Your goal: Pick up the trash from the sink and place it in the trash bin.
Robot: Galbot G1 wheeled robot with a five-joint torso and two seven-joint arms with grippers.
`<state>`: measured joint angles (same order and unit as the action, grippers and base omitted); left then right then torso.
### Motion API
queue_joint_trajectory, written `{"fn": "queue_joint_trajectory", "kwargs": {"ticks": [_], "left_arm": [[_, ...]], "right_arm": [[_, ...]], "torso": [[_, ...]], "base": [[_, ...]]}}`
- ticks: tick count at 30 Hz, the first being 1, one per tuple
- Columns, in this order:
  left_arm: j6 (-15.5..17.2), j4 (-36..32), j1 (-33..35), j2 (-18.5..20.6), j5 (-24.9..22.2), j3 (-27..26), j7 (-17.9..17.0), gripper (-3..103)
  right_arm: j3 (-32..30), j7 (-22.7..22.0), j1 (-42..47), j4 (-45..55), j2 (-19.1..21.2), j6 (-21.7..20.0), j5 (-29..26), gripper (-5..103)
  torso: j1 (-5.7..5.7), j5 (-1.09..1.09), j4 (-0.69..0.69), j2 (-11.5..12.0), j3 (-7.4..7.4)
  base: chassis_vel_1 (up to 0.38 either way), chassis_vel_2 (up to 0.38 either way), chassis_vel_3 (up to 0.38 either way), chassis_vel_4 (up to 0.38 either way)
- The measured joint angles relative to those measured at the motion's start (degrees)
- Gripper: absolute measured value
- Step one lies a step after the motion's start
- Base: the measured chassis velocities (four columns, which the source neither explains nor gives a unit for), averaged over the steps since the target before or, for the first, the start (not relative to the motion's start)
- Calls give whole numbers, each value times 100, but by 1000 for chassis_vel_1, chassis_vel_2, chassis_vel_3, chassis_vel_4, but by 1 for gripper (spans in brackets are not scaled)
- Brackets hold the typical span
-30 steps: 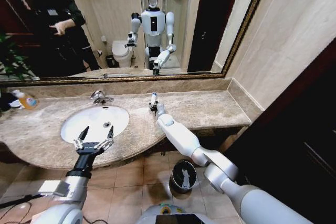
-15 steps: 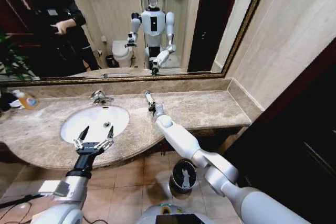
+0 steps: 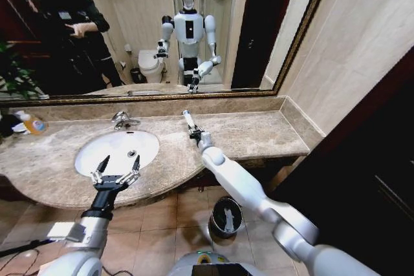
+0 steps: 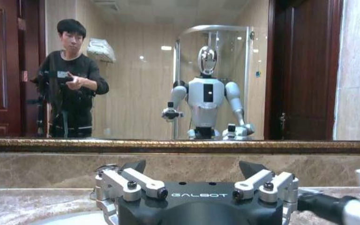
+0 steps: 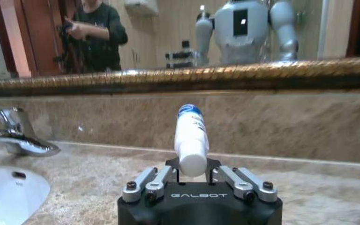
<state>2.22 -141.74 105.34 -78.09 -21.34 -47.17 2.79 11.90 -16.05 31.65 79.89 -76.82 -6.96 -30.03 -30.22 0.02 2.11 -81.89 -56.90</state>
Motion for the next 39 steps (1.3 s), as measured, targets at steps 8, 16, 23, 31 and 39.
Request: {"fn": "queue_joint_trajectory", "kwargs": {"ticks": [8,16,23,31,39], "left_arm": [[0,0,0,0,0,1,1,100],[0,0,0,0,0,0,1,100],[0,0,0,0,0,0,0,100],[0,0,0,0,0,1,0,100],[0,0,0,0,0,0,0,100]], "right_arm": [[-436,426,1004,1152,829,279,35,24],[-1451,1003,2641,2312,1350,505,184,24],[-2022,1296,3528,2927,1365,705,247,24],[-2659,1485,5010,3317,1388,1302,554,24],[-2532,1692,5174,2699,1141,1712,1072,24]], "torso": [[0,0,-1,0,0],[1,-1,-2,0,1],[0,-2,1,0,0],[0,-1,-2,-1,0],[0,-1,0,0,0]], "base": [[0,0,0,0],[0,0,0,0],[0,0,0,0],[0,0,0,0],[0,0,0,0]]}}
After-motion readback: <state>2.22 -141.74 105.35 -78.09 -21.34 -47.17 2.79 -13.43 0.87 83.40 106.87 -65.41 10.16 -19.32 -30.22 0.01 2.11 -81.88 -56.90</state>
